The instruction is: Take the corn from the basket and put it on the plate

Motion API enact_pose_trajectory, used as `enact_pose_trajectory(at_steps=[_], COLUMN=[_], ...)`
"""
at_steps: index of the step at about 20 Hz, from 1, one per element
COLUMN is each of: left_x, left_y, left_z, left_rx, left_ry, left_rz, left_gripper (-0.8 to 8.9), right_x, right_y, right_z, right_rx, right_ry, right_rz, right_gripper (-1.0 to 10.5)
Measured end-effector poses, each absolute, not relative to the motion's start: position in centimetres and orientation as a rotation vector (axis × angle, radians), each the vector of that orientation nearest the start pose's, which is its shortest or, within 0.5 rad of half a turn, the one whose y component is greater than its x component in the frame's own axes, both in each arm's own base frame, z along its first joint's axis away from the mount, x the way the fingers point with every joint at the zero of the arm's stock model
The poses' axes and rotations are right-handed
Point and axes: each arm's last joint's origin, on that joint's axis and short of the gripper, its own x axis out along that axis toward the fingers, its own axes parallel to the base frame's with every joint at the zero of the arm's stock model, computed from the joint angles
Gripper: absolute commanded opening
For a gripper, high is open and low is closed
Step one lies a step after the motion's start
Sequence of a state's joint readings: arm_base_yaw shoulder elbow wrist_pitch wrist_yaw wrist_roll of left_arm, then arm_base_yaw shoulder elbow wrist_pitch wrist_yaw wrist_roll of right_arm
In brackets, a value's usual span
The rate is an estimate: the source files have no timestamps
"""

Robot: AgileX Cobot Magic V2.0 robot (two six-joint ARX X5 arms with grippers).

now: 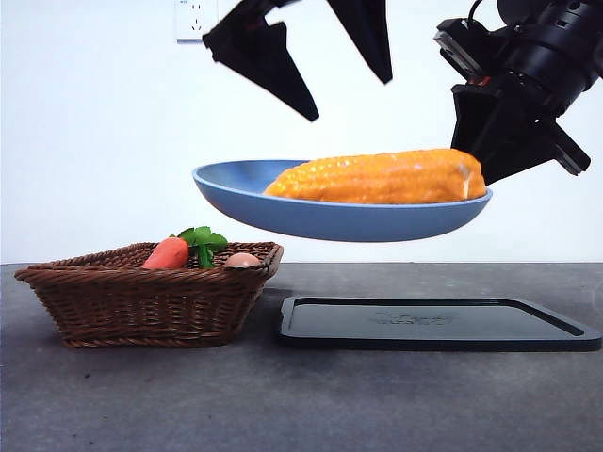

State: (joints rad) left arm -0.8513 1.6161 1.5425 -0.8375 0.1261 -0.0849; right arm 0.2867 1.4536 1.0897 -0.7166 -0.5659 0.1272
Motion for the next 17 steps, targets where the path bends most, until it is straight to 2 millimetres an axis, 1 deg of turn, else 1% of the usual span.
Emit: enact_pose_trajectory(at_steps=[4, 7, 10, 12, 14, 17], left_x=[21.9, 21.6, 21.1, 20.9, 20.6, 20.2], left_y=[-25.6, -25.0, -24.3, -24.1, -23.8, -23.4], left_z=[34.6, 36.0, 37.0, 37.4, 37.8, 38.4], left_rx=[0.268, 0.255, 0.243, 0.238, 0.232, 0.223], left_ry=[0.895, 0.857, 0.827, 0.815, 0.801, 0.785], left_rz=[-0.877, -0.883, -0.886, -0.889, -0.891, -0.893], left_gripper=[3.91, 3.91, 3.91, 3.91, 3.91, 3.91], right_x=[27.0, 27.6, 28.2, 28.9, 30.1, 31.8], right_y=[8.5, 6.9, 5.2, 4.2, 3.4, 2.8], right_z=[25.3, 25.4, 25.4, 25.1, 23.8, 21.0], right_rx=[0.281, 0.311, 0.324, 0.342, 0.368, 0.402], right_ry=[1.142, 1.117, 1.074, 1.056, 1.071, 1.121], right_rz=[0.664, 0.610, 0.540, 0.507, 0.473, 0.433], right_gripper=[0.0, 0.0, 0.0, 0.0, 0.0, 0.0])
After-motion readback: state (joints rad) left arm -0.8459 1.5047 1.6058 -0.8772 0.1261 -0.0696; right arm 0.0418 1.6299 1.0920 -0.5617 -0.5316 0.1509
